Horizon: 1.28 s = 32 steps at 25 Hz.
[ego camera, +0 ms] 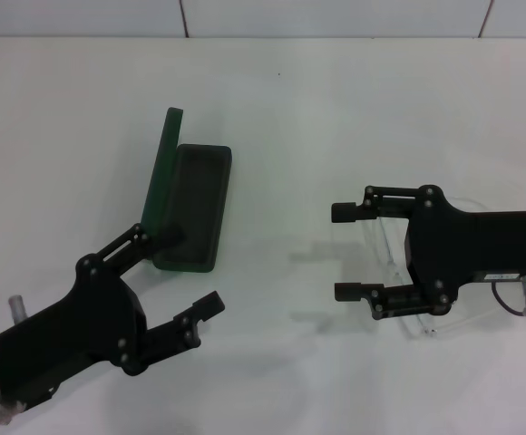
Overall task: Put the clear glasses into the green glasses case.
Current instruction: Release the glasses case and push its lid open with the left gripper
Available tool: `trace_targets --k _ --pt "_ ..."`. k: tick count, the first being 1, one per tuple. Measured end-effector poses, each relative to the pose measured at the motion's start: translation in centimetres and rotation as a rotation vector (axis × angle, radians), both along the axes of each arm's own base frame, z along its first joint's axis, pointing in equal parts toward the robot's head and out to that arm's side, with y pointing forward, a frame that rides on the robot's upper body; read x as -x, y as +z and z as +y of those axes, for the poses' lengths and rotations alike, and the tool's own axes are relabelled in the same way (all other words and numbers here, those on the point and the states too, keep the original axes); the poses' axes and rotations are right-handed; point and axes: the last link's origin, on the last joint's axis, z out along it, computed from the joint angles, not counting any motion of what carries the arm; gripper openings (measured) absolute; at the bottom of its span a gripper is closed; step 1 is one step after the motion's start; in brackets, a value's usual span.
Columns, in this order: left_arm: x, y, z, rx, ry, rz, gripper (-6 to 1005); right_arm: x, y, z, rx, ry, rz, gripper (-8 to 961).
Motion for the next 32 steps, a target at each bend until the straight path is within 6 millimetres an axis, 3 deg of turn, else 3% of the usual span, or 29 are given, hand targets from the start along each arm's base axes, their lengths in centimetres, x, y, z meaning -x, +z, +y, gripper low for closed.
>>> trace_targets --k 20,32 --pt "-0.2 0.0 0.0 0.011 0.022 -0.036 841 -0.2 -0.3 -0.1 0.004 -0.004 -0.014 752" --pt "1.9 6.3 5.5 0.122 0.342 -0.136 840 -0.9 -0.9 0.1 -0.033 -0.039 -0.048 752"
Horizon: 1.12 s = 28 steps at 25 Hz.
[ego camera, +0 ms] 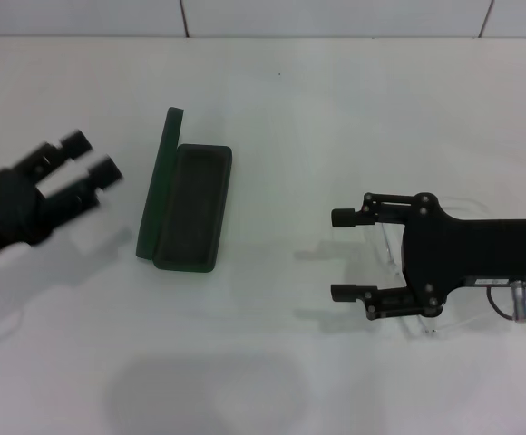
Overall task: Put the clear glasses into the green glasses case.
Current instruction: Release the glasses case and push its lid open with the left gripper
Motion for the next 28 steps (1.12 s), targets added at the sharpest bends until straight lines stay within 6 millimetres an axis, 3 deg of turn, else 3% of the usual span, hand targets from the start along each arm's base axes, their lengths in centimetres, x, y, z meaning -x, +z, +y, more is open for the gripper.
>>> trace_targets --k 5,12,15,28 --pt "-0.5 1.5 2.1 0.017 0.036 -0.020 840 -0.1 -0.1 0.0 -0.001 -0.006 -0.009 752" --pt "-2.6 1.5 6.0 0.128 0.026 0.056 840 0.0 -0.4 -0.2 0.019 0.002 -0.013 752" --pt "-2.9 2.9 7.7 0.139 0.082 0.116 839 0.1 -0.7 -0.2 0.027 0.012 -0.029 752" --pt "-4.3 7.2 9.9 0.216 0.246 0.187 839 0.7 -1.1 0.6 0.020 0.045 -0.078 751"
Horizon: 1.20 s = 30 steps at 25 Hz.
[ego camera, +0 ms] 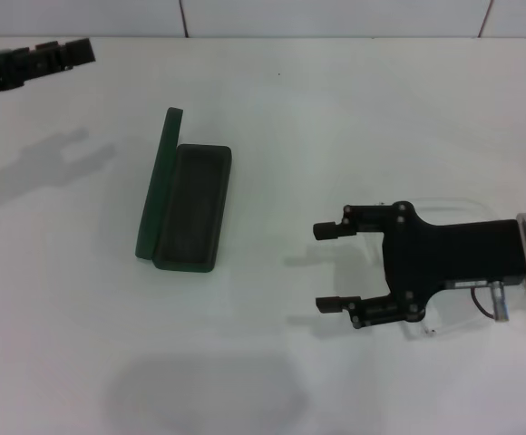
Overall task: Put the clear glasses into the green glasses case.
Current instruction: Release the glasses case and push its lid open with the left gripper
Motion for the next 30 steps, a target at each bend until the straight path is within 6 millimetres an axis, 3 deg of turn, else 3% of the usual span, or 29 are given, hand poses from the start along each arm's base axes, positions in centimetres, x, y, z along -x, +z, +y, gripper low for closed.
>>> trace_targets --k 9,22,30 --pt "-0.8 -1.9 0.5 0.092 0.024 0.055 838 0.5 -0.3 0.7 -0.009 0.009 -0.020 751" --pt "0.7 -3.2 0.8 0.157 0.209 0.119 838 0.3 -0.6 1.8 -0.063 -0.015 -0.055 751" --pt "-1.3 -4.5 1.6 0.286 0.218 0.157 837 0.4 -0.7 1.9 -0.065 -0.012 -0.062 751"
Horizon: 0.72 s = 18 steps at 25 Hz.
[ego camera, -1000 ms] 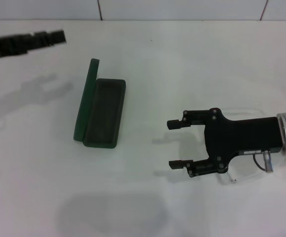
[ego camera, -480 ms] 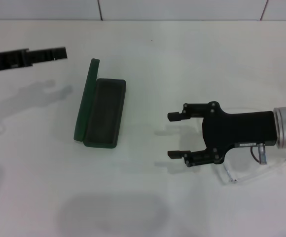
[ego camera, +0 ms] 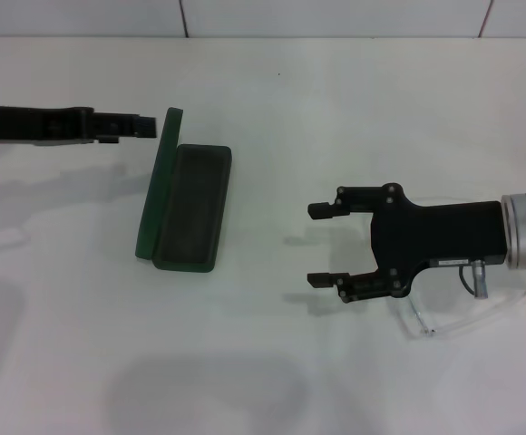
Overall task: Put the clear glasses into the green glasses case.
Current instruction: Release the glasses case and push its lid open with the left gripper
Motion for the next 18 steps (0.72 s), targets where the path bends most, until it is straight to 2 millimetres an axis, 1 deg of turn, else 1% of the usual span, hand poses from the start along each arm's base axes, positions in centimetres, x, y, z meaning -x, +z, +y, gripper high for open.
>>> trace_targets --k 4,15,18 --pt "-0.4 -0.2 0.1 0.007 -0.017 -0.013 837 0.1 -0.1 -0.1 0.004 0.002 0.004 751" --pt "0.5 -0.5 0.9 -0.025 0.024 0.057 836 0.0 -0.2 -0.4 0.004 0.016 0.009 751" --pt "-0.2 -0.3 1.1 -0.014 0.006 0.051 836 0.0 -0.2 -0.4 0.003 0.015 0.010 751"
